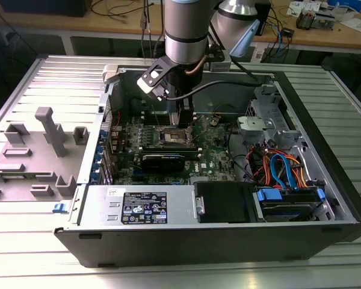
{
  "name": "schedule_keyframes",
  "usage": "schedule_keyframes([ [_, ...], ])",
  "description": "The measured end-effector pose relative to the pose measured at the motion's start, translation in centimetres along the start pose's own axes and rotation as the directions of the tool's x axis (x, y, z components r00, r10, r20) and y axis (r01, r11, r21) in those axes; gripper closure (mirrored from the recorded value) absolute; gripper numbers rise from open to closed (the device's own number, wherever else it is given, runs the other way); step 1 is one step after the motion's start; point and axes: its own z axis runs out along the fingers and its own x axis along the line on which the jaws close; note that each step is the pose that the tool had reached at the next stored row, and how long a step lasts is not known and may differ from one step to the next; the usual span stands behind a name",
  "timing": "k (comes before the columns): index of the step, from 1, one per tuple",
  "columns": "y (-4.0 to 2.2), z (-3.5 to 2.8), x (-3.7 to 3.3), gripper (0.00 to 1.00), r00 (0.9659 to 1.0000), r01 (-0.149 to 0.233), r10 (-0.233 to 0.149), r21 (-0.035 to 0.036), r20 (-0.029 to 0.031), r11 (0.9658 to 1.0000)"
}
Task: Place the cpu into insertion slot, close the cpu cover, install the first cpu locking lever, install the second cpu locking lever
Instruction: 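Place the cpu into insertion slot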
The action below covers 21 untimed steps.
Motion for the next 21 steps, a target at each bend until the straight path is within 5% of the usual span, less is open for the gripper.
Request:
schedule_keyframes([
  [12,0.0,0.1,-0.01,0.46,1.0,0.0,0.0,-0.0001,-0.0002,1.0],
  [21,-0.51,2.45,-0.11,0.46,0.9995,-0.032,0.032,-0.0018,0.0012,0.9995],
])
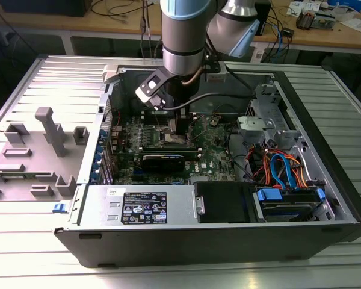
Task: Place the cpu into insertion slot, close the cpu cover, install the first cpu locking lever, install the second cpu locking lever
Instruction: 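Place the cpu into insertion slot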
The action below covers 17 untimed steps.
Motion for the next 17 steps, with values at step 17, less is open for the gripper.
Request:
schedule_keyframes([
  [17,-0.86,3.11,-0.12,0.46,0.9995,-0.03,0.03,-0.0018,0.0013,0.9995],
])
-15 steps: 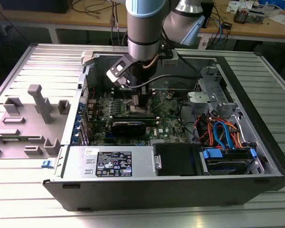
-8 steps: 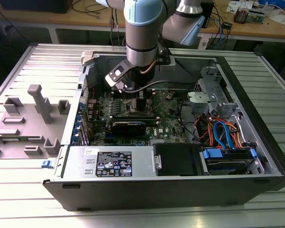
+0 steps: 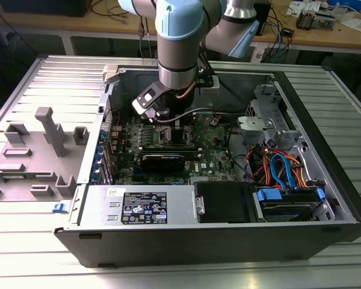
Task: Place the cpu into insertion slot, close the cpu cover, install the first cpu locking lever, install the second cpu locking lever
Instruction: 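Place the cpu into insertion slot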
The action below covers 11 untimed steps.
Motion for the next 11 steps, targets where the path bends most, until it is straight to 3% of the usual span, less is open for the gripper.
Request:
schedule_keyframes([
  [6,0.0,-0.02,0.01,0.46,1.0,0.0,0.0,-0.0002,-0.0003,1.0],
  [11,0.02,-0.53,0.03,0.46,1.0,0.0,0.0,-0.0001,-0.0001,1.0],
])
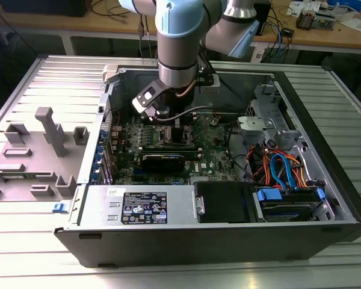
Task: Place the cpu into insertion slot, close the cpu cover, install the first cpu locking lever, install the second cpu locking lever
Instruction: 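Place the cpu into insertion slot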
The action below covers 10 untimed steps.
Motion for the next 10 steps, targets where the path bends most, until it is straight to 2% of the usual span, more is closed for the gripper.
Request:
schedule_keyframes([
  [4,0.03,-0.59,0.04,0.46,1.0,0.0,0.0,-0.0001,0.0,1.0],
  [10,0.04,-0.85,0.07,0.46,1.0,0.0,0.0,0.0,0.0,1.0],
])
